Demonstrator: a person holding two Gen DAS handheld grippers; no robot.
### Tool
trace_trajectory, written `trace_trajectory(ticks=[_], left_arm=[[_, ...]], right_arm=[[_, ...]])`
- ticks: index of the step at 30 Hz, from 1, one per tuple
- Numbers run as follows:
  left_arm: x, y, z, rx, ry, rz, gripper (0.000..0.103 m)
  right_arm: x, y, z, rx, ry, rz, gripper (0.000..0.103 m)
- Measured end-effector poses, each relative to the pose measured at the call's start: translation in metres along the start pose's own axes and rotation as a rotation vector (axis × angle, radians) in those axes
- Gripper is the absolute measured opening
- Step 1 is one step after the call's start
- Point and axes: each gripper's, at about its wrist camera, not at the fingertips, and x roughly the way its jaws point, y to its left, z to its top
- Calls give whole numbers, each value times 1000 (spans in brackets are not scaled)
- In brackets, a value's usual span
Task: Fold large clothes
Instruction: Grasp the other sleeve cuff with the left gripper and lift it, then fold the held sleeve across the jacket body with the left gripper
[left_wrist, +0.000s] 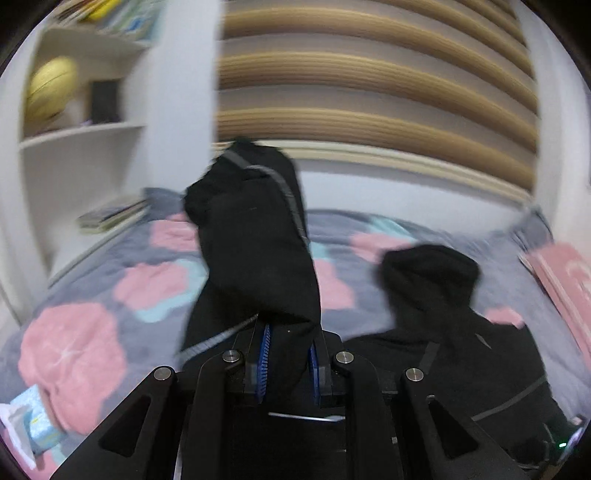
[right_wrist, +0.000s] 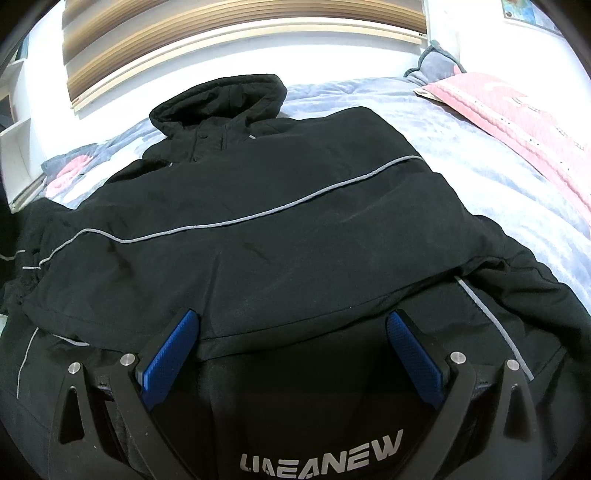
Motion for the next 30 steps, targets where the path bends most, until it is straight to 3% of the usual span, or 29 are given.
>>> trace_trajectory(ticks=[3, 8, 10, 12, 13, 15, 17, 19, 22, 26, 30], left_arm=[[8, -68, -14, 33, 48, -152, 17], [29, -179, -77, 164, 172, -373, 17], [50, -212, -105, 191, 285, -474, 20], [73, -229, -133, 182, 403, -525, 22], [86, -235, -147, 172, 461, -549, 23], [94, -235, -167, 155, 478, -587, 25], [95, -225, -165, 108, 475, -671, 38], [99, -216, -165, 41, 503, -782, 61], [99, -215, -165, -3, 531, -881, 65], [92, -213, -161, 5, 557, -916, 65], [77, -201, -147, 5, 618, -912, 66]], right_arm=[[0, 0, 0, 7, -1, 5, 102], [0, -2, 0, 17, -6, 15, 102], [0, -3, 1, 22, -8, 21, 102], [0, -4, 1, 28, -9, 27, 102], [0, -4, 1, 31, -10, 31, 102], [-1, -5, 0, 38, -11, 38, 102], [-1, -7, 1, 45, -14, 44, 102], [-3, -9, 0, 57, -19, 53, 102], [-7, -14, -2, 85, -38, 70, 102], [-9, -19, -3, 108, -48, 88, 102], [-4, -15, -1, 84, 1, 60, 102]])
